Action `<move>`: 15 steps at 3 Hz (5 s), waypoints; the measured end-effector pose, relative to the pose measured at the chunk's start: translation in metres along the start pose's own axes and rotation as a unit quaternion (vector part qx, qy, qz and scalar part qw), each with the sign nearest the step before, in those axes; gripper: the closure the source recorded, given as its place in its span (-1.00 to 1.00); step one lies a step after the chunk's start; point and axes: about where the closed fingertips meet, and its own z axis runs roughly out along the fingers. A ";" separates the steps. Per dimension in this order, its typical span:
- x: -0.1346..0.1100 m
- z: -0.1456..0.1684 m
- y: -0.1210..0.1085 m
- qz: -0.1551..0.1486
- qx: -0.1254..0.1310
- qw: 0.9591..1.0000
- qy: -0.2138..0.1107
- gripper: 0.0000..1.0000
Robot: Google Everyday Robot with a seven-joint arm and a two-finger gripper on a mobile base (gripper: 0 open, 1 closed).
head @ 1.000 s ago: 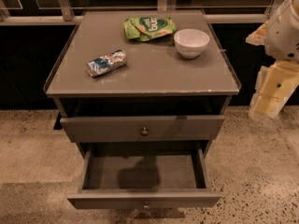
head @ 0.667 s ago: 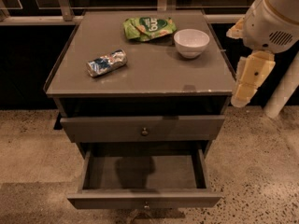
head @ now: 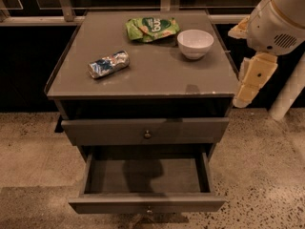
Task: Place redbull can into middle drawer
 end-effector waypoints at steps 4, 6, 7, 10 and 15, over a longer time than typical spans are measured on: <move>-0.122 0.108 -0.116 -0.108 -0.053 0.977 -0.174 -1.00; -0.129 0.106 -0.124 -0.108 -0.035 0.975 -0.193 -1.00; -0.145 0.125 -0.135 -0.118 -0.044 0.965 -0.230 -1.00; -0.208 0.192 -0.152 -0.150 -0.103 0.932 -0.313 -1.00; -0.257 0.253 -0.148 -0.145 -0.162 0.909 -0.355 -1.00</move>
Offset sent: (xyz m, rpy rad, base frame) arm 0.1422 0.0886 -0.0425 0.2945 -0.0230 0.3027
